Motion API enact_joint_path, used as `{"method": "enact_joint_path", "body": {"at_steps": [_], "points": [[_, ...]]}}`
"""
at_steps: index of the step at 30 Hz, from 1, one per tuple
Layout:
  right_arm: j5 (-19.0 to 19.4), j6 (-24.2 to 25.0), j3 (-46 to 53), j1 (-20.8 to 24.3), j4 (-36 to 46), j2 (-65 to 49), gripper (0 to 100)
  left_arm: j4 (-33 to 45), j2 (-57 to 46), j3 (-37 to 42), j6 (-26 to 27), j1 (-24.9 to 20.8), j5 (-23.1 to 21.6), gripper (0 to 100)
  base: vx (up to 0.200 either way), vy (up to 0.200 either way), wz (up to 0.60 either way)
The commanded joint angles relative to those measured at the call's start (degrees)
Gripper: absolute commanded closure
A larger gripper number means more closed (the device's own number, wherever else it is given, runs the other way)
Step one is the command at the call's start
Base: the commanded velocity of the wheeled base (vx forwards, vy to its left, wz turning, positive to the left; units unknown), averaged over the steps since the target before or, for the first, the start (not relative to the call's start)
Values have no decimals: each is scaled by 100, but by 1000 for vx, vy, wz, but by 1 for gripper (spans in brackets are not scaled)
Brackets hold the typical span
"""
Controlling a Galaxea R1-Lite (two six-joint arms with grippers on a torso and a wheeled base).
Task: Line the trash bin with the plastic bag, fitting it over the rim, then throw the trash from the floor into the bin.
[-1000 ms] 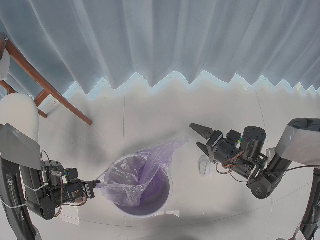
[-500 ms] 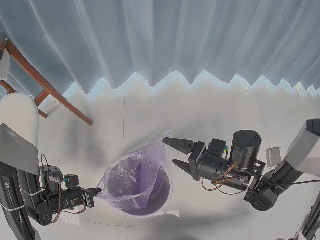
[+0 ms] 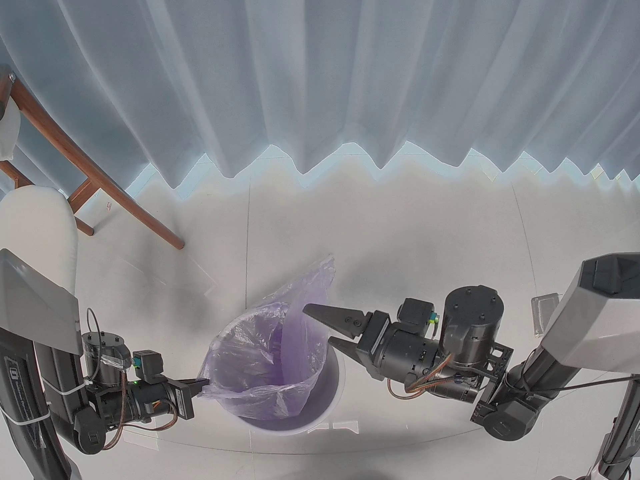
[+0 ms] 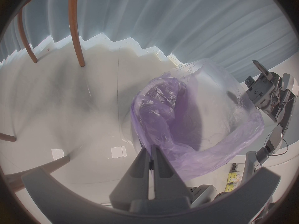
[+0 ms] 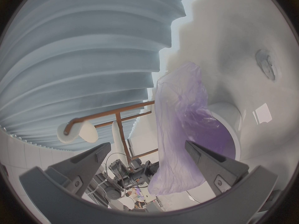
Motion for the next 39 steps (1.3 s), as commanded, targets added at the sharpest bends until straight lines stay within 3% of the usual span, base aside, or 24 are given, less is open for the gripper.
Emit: {"method": "enact_joint_path", "body": {"at_steps": [1,2,3,13,18,23,25,30,35,39], "points": [[-1,-209,190,147,-178,271,0,-3,4,101,-2,-33,8,100,0,0,0],[-1,-262,199,147,-186,307,0,-3,4,101,-2,-33,8,100,0,0,0],[-1,-288,208,147,-186,324,100,-3,4,101,-2,-42,8,100,0,0,0],[-1,-358,348,41,-125,350,100,-3,57,92,-2,-42,35,100,0,0,0],[7,-982,524,-337,-11,324,100,-3,13,101,-11,10,35,100,0,0,0],[7,-1184,586,-530,693,-19,100,-3,57,101,-2,28,61,100,0,0,0],[34,-1211,489,-618,1510,-335,100,-3,66,101,-2,28,70,100,0,0,0],[104,-1351,357,-653,2626,-485,100,-3,66,92,-2,10,70,100,0,0,0],[315,-1439,428,-521,2890,-423,100,-3,66,92,-2,10,70,100,0,0,0],[412,-1431,630,-170,2881,-423,100,-3,66,92,-2,19,70,100,0,0,0]]}}
